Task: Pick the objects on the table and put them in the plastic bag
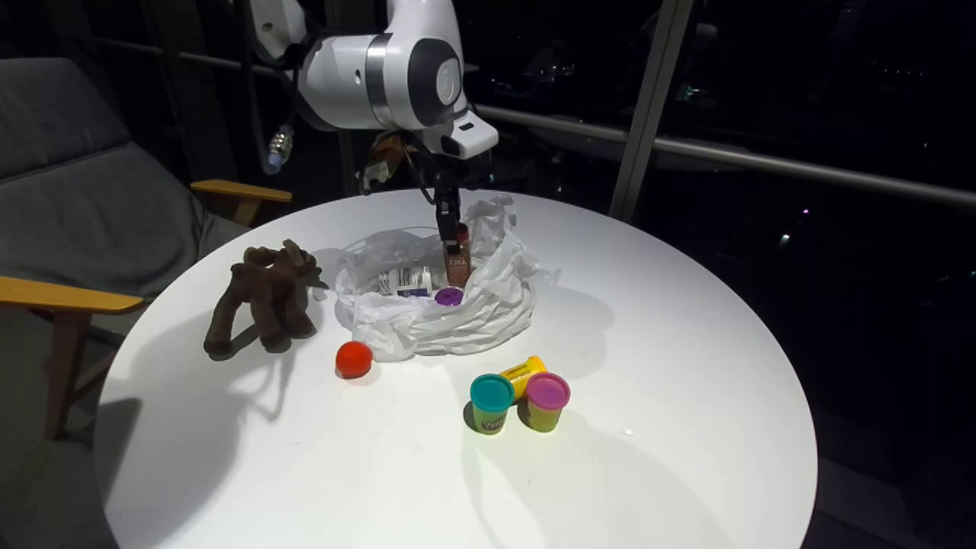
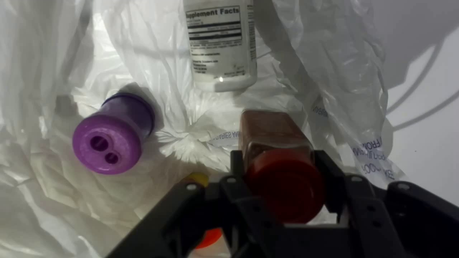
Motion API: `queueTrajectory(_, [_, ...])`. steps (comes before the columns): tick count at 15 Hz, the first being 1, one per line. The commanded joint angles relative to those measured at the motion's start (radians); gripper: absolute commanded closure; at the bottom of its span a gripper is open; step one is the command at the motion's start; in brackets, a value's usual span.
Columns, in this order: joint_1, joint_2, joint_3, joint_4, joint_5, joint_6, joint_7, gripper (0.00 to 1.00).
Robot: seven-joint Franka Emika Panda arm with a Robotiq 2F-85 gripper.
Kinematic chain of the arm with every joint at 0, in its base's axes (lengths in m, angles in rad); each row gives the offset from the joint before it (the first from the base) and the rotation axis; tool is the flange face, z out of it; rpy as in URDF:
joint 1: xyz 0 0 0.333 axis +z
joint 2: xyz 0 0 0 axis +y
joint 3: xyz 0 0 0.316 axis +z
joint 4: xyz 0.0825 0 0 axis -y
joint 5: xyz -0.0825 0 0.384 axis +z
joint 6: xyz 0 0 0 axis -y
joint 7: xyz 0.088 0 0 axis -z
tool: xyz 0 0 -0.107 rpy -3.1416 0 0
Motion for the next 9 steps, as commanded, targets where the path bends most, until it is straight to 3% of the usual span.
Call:
queueTrajectory(1, [0.024, 0.058, -0.034, 0.102, 0.017, -0.025, 0.011, 0.75])
queueTrajectory(7, [0.022, 0.123, -0.067, 0.208, 0.011, -0.049, 0.015, 0.71])
queueTrajectory(8, [0.009, 0.126, -0.048, 0.222, 0.021, -0.078, -0.012, 0.25])
queueTrajectory(9, [0.008, 0.13, -0.047, 0.236, 0.02, -0.106, -0.017, 0.25])
